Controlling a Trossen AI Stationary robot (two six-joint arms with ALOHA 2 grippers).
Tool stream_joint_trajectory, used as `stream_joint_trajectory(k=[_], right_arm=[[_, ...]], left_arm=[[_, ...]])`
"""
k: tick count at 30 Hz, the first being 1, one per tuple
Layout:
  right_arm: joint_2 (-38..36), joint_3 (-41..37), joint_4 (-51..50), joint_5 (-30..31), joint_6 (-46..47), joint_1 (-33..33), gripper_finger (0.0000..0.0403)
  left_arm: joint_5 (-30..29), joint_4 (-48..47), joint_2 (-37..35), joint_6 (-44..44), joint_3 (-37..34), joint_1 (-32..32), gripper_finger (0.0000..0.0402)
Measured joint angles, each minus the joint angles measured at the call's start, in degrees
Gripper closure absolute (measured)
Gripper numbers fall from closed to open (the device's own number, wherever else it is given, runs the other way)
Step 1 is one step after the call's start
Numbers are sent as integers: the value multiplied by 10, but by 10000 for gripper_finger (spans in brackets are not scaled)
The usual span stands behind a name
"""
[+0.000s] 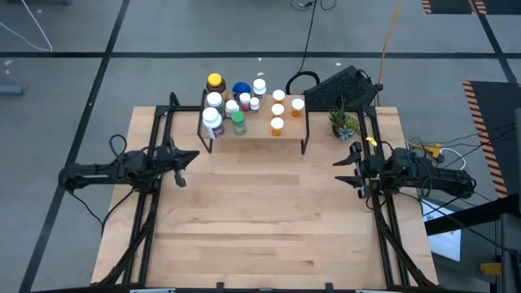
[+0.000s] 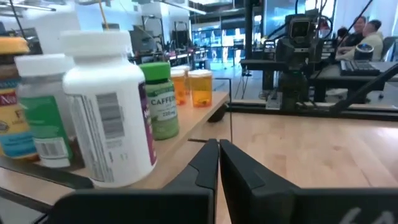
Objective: Pick and place medicine bottles onto shelf by color
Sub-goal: Return to Home Position
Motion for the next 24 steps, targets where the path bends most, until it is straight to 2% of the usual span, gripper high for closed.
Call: stream_joint_trajectory(k=[4,13,19,24], right_arm=[[-1,-28,42,0,7,0,211],[-2,-82,112,0,28,0,211],[-1,-84,106,0,19,0,211],[-2,-100,107,2,14,0,211]], left_arm=[[10,84,0,0,-49,15,383],[41,64,0,-11,-41,38,383],[46,56,0,-25,-47,39,383],[82,48,2,-29,-47,39,383]])
